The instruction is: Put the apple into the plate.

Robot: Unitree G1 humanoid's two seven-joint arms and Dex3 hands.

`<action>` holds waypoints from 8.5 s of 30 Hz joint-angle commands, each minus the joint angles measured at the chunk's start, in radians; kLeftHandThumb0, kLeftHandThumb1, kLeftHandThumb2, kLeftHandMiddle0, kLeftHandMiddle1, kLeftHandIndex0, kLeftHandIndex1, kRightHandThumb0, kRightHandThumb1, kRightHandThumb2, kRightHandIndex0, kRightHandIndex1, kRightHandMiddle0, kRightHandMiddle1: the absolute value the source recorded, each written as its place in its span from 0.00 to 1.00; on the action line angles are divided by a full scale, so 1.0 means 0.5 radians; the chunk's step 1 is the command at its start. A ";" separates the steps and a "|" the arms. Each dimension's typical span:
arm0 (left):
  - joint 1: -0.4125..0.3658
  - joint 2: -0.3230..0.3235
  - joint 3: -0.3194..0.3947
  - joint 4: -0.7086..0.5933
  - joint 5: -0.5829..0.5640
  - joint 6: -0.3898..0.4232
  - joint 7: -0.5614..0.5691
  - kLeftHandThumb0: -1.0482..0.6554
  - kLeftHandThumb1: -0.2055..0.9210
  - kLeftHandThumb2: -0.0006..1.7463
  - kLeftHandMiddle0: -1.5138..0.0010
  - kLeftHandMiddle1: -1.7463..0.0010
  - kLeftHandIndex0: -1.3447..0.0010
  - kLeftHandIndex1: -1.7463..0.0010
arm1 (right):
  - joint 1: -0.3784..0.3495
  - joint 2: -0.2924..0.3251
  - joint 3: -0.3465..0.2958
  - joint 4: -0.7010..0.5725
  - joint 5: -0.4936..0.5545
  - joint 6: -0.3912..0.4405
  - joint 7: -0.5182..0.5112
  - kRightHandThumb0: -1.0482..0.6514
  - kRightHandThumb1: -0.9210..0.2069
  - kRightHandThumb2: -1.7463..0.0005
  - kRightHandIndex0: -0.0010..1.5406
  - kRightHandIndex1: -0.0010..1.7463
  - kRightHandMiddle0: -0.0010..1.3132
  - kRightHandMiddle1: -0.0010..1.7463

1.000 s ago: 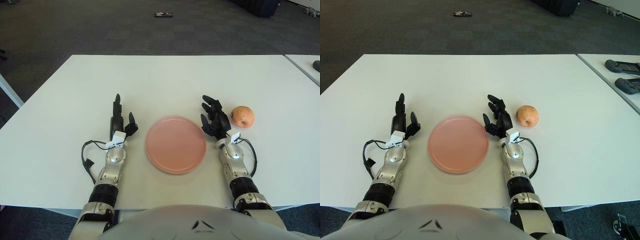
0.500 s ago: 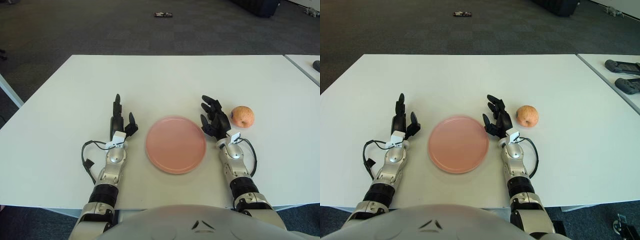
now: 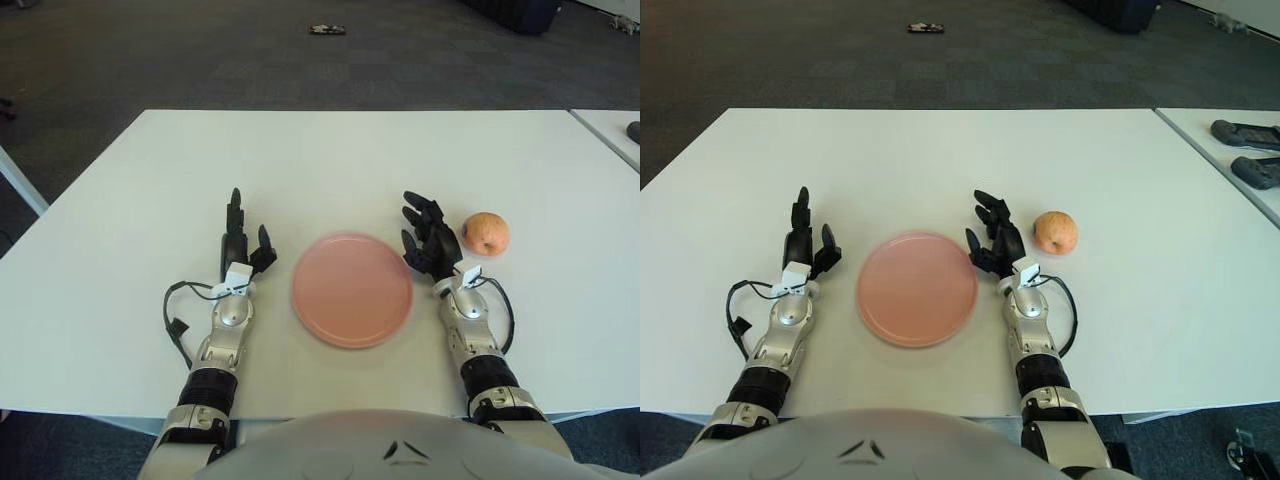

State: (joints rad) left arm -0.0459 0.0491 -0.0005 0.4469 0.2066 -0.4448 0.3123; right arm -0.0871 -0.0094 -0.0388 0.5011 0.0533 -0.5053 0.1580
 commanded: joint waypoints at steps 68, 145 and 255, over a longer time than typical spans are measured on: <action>-0.031 0.015 -0.031 0.261 0.060 -0.053 0.095 0.14 1.00 0.57 0.94 1.00 1.00 0.95 | -0.023 -0.401 -0.630 -0.826 -1.018 0.156 -1.147 0.21 0.22 0.70 0.07 0.01 0.02 0.26; -0.042 0.015 -0.055 0.225 0.064 -0.028 0.077 0.16 1.00 0.56 0.93 0.99 1.00 0.94 | -0.036 -0.868 -0.063 -1.217 -0.933 0.859 -0.117 0.00 0.02 0.98 0.00 0.00 0.00 0.00; -0.155 0.062 0.042 0.340 -0.011 -0.029 0.017 0.16 1.00 0.56 0.92 1.00 1.00 0.90 | 0.188 -1.185 0.121 -1.349 -1.444 1.469 0.067 0.00 0.00 0.92 0.00 0.00 0.00 0.00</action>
State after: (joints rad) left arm -0.1456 0.0754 0.0139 0.5833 0.2037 -0.4725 0.3207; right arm 0.0211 -0.5950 0.0203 -0.1758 -0.6562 0.2220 0.1912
